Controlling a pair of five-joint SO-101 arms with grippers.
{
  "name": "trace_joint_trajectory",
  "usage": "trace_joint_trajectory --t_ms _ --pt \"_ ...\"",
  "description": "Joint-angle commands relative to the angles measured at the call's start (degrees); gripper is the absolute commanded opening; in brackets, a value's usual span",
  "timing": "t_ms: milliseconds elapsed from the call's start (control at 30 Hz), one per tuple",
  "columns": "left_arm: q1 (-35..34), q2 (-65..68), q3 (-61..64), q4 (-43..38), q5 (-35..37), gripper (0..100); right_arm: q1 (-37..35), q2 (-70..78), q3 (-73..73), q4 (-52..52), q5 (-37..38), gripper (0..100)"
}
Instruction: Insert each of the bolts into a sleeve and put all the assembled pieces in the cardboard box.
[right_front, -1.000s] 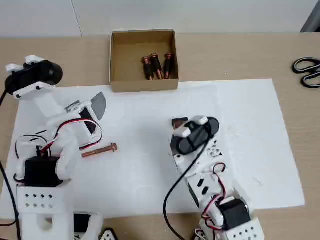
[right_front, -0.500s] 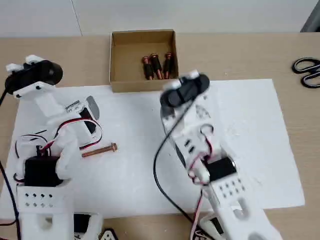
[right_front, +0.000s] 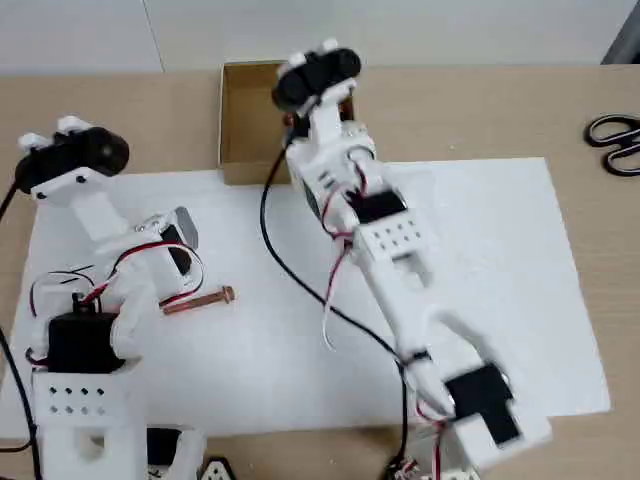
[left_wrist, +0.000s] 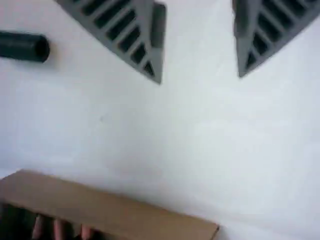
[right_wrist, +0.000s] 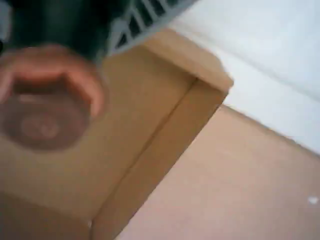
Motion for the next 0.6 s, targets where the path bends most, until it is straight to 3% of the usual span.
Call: trace_joint_trajectory --t_ms 0,300,567 --pt "-0.3 -0.3 -2.3 0.8 -1.3 9 0.6 7.2 -13.6 -1.9 -0.4 0.4" --pt "0.0 -0.3 -2.4 0.7 -1.5 9 1.1 29.5 -36.0 -1.5 -0.4 0.4" --pt "-0.2 -0.3 -2.4 0.8 -1.3 9 0.8 39.6 -44.7 -1.5 -0.6 0.4"
